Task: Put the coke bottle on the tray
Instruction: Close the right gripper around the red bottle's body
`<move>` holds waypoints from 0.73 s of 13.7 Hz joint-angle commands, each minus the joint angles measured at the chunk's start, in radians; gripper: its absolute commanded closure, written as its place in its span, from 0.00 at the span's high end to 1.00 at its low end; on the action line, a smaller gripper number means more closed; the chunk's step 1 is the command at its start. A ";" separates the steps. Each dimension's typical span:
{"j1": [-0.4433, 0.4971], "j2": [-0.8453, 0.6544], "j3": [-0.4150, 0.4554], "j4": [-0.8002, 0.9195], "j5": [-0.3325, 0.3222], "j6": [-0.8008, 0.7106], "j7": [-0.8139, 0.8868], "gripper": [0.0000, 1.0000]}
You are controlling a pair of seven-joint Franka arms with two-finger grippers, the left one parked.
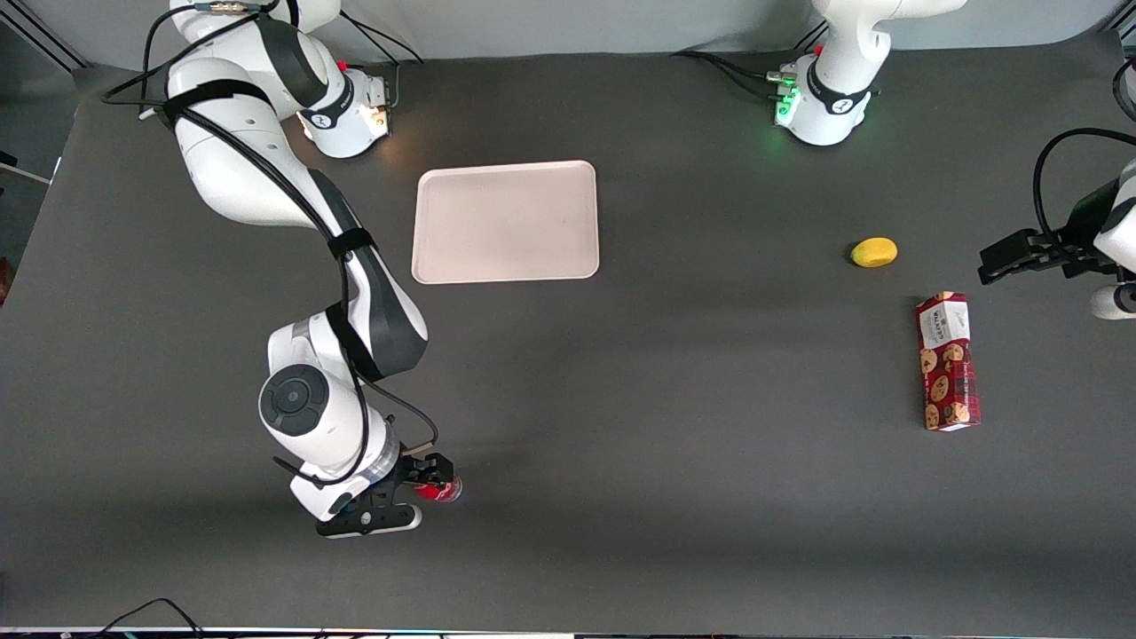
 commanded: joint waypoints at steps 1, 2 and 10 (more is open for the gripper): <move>0.005 0.008 0.005 0.028 -0.001 -0.011 -0.004 0.95; 0.005 0.010 0.007 0.027 0.001 -0.011 -0.003 0.95; 0.002 0.001 0.012 -0.001 0.002 -0.011 0.000 0.76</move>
